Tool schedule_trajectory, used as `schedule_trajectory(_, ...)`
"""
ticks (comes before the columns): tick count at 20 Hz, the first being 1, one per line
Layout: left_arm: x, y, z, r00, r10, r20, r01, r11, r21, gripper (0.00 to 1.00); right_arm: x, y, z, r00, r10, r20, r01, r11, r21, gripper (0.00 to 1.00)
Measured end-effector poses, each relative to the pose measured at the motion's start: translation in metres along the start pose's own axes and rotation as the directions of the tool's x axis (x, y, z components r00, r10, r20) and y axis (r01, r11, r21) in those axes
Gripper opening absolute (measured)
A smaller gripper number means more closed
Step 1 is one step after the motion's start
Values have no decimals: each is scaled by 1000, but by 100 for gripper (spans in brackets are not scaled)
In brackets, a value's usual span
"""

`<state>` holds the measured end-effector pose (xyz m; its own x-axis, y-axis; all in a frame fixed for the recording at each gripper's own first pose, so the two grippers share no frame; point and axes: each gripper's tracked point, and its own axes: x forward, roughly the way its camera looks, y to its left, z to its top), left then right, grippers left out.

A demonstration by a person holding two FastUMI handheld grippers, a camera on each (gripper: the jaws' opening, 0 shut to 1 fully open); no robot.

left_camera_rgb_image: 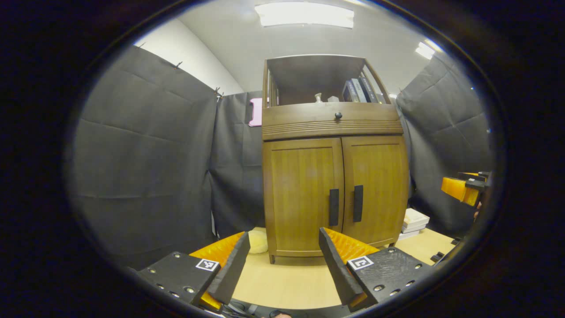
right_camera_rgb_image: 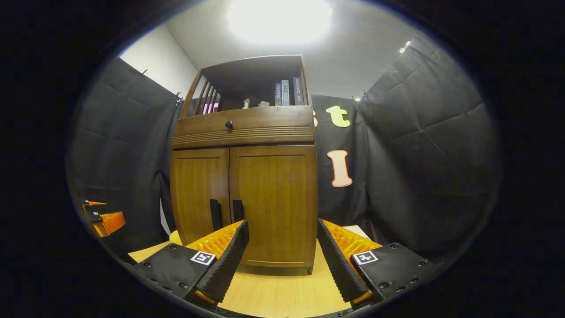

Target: Open the right door of the double-door shoe cabinet with the right hand, and open the left door with the left hand.

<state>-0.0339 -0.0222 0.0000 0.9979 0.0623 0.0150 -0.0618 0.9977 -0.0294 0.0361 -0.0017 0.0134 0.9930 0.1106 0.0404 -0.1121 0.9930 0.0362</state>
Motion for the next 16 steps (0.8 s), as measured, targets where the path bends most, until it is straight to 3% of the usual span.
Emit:
schedule_trajectory(7, 24, 31, 4, 999, 27, 23, -28, 999, 35, 92, 63, 36, 3, 1000, 29, 10, -29, 1000, 9, 100)
schedule_trajectory(16, 59, 58, -2, 998, 69, 15, -69, 996, 64, 92, 138, 74, -28, 997, 53, -53, -51, 998, 40, 97)
